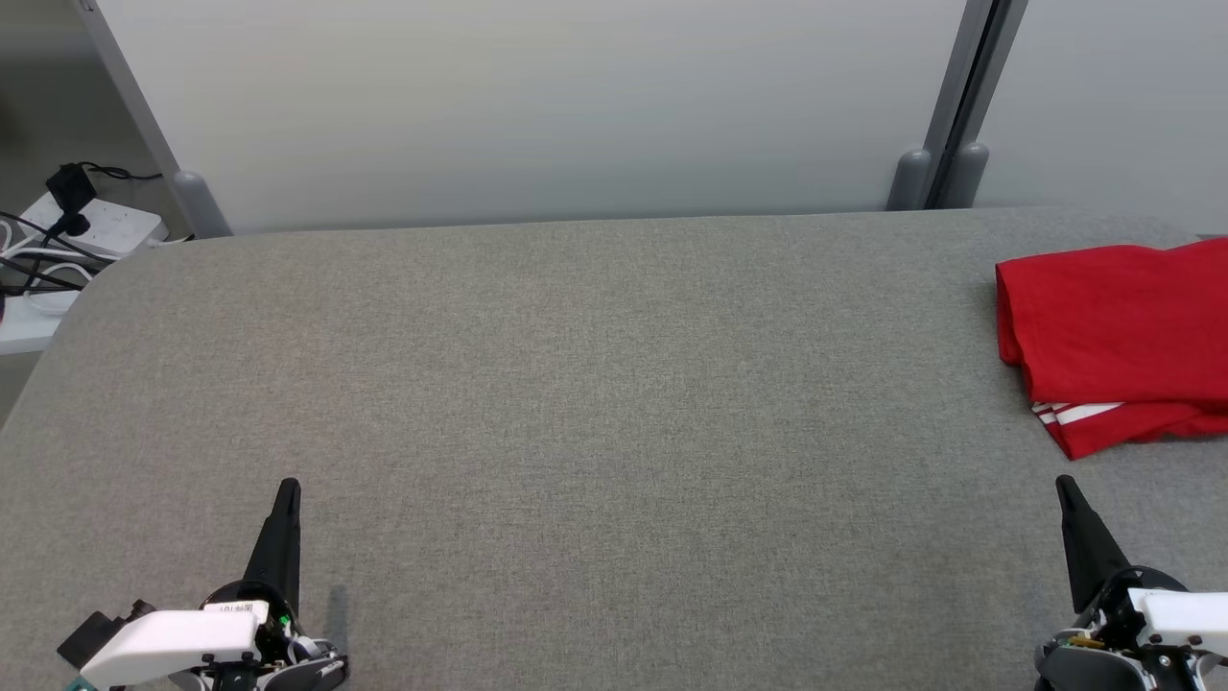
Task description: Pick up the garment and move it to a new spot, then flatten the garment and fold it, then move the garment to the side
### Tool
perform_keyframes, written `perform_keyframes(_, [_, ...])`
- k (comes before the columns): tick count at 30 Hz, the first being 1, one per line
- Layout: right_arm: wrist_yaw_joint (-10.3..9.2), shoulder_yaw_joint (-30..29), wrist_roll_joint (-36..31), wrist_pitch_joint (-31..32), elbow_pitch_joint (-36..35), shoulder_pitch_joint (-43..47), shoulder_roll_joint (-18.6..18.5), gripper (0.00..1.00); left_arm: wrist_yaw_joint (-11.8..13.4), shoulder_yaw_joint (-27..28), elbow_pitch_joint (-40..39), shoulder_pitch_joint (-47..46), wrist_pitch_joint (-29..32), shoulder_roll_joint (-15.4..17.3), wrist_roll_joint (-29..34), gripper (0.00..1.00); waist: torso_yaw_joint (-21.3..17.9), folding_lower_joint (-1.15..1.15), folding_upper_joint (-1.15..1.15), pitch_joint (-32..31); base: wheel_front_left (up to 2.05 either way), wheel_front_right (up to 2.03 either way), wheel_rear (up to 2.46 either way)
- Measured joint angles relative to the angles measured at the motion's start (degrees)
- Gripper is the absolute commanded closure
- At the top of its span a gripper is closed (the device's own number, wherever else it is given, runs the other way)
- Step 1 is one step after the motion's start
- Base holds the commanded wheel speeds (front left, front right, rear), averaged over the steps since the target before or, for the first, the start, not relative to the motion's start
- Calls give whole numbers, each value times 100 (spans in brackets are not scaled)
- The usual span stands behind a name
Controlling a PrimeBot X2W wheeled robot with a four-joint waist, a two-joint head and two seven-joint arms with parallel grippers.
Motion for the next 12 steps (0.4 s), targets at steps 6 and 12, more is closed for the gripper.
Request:
perform_keyframes(6, [0, -3, -8, 0, 0, 0, 1, 100, 0, 0, 0, 0, 0, 0, 0, 100, 0, 0, 0, 0, 0, 0, 0])
perform_keyframes(12, [0, -7, -8, 1, 0, 0, 2, 100, 0, 0, 0, 0, 0, 0, 0, 100, 0, 0, 0, 0, 0, 0, 0])
